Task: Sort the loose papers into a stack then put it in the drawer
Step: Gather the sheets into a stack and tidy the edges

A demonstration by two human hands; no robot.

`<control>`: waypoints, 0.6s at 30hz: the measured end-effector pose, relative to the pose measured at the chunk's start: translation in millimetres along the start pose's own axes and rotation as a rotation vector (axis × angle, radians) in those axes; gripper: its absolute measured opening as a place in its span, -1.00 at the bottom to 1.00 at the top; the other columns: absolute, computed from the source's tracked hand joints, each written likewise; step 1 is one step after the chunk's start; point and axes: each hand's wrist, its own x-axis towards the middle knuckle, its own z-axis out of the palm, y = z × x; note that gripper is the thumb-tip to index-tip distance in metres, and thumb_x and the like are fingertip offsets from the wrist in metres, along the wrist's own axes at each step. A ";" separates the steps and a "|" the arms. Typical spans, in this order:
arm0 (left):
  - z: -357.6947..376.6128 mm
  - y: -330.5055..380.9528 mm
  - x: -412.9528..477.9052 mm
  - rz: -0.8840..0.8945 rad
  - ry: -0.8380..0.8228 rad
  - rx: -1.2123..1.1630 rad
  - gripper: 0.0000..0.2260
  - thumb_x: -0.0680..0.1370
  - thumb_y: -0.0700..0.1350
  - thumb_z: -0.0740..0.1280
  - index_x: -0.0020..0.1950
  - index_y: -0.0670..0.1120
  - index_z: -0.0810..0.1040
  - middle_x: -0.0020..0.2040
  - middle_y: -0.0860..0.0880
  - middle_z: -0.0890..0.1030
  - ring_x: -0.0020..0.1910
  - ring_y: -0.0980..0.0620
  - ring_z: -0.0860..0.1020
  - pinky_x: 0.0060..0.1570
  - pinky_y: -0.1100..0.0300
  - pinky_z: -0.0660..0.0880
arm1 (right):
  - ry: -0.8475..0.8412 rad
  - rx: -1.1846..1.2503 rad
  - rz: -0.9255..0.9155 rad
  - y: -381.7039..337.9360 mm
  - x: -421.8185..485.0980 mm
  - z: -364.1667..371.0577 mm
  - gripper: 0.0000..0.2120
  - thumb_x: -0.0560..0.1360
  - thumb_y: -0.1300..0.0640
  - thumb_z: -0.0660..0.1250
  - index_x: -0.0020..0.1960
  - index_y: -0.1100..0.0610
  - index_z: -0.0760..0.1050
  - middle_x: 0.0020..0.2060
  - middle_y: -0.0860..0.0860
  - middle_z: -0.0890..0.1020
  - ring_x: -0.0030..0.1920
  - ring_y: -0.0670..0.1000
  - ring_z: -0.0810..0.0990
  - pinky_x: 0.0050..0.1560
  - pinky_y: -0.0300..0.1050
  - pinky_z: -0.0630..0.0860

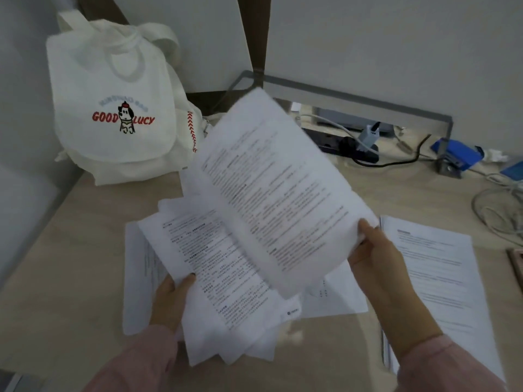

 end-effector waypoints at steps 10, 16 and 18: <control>-3.2 -5.4 0.3 -0.061 -0.010 -0.064 -0.69 0.57 -0.16 0.24 0.31 -0.13 0.45 0.19 -0.13 0.54 0.07 -0.09 0.49 0.17 0.02 0.39 | 0.266 -0.324 0.221 69.4 1.3 -38.9 -0.82 0.58 0.34 0.07 -0.13 0.21 0.38 -0.22 0.08 0.49 -0.23 0.02 0.48 -0.24 -0.17 0.46; 1.7 -4.8 0.1 -0.052 -0.007 -0.133 -0.65 0.56 -0.04 0.24 0.34 -0.04 0.41 0.17 -0.08 0.52 0.11 -0.09 0.48 0.23 -0.03 0.38 | 0.181 -0.467 0.267 90.2 -4.9 -41.2 -0.75 0.56 0.36 0.07 0.15 0.21 0.42 -0.07 0.12 0.59 -0.13 0.10 0.57 -0.30 -0.15 0.59; 3.5 -4.4 0.1 -0.030 -0.013 -0.113 -0.60 0.54 0.00 0.26 0.38 -0.02 0.38 0.21 -0.06 0.51 0.20 -0.09 0.46 0.32 -0.07 0.32 | 0.139 -0.473 0.317 96.3 -9.7 -40.3 -0.75 0.54 0.39 0.07 0.11 0.22 0.44 -0.09 0.15 0.59 -0.15 0.12 0.57 -0.33 -0.17 0.61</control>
